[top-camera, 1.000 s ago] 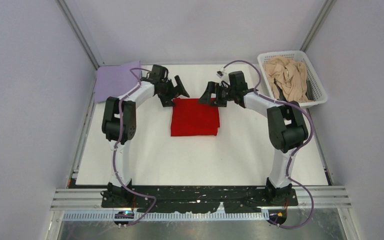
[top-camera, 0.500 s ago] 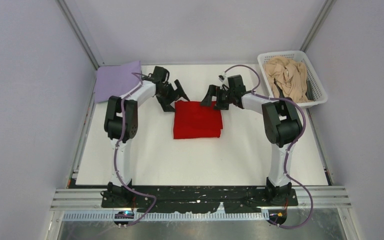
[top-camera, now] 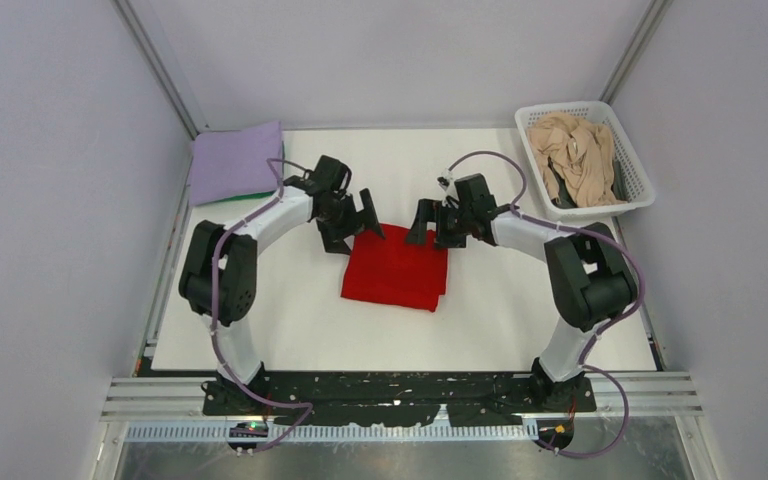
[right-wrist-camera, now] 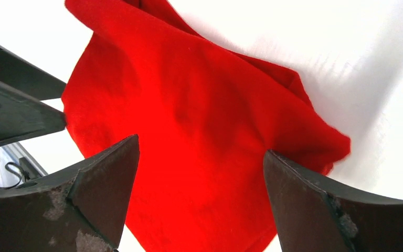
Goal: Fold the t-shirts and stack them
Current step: Smooth out wrinkles on the folded tshirt, then put the neatly folded tshirt into the corner of the board with the left arm
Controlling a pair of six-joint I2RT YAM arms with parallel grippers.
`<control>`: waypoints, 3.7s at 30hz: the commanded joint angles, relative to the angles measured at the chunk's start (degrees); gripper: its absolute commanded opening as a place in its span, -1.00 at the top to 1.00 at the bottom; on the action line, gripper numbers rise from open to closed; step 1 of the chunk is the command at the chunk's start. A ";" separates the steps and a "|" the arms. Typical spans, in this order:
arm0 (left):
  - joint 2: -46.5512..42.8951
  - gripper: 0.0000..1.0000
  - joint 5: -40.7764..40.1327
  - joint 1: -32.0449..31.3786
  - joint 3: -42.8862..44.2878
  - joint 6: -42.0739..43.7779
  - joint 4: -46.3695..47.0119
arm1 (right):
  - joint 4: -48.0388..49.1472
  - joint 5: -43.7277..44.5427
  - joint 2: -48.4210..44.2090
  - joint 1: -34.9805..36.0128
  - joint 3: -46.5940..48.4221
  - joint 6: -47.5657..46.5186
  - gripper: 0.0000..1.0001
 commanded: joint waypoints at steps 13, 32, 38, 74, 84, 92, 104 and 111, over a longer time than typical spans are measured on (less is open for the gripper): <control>2.46 -0.98 -4.20 -1.00 -5.63 6.52 3.54 | -1.85 11.37 -23.64 -1.80 -10.62 -1.32 -0.91; 12.34 0.73 -9.54 -6.80 -1.26 2.57 -2.61 | 3.71 -9.14 -29.19 -0.61 -18.07 -4.72 -0.90; 11.74 1.00 -9.54 -7.80 -5.16 1.07 -1.63 | 12.01 -20.13 -23.41 7.86 -19.38 -0.96 -0.91; 11.68 1.00 -52.89 -1.87 27.62 25.46 -21.68 | -2.14 12.67 -32.29 1.87 -15.79 -9.33 -0.91; 21.33 1.00 -59.99 5.76 46.07 41.87 -15.98 | -2.53 17.41 -31.76 -0.15 -16.30 -10.92 -0.90; 22.13 1.00 -60.43 9.43 50.77 51.74 -8.09 | -3.04 21.75 -29.61 -0.46 -14.53 -11.81 -0.90; 19.21 1.00 -55.88 10.45 56.50 55.33 -3.72 | -2.35 25.35 -28.77 -0.65 -13.53 -11.95 -0.90; 17.13 1.00 -56.54 10.86 56.96 57.52 -0.60 | -2.55 25.55 -28.69 -0.57 -13.50 -11.61 -0.90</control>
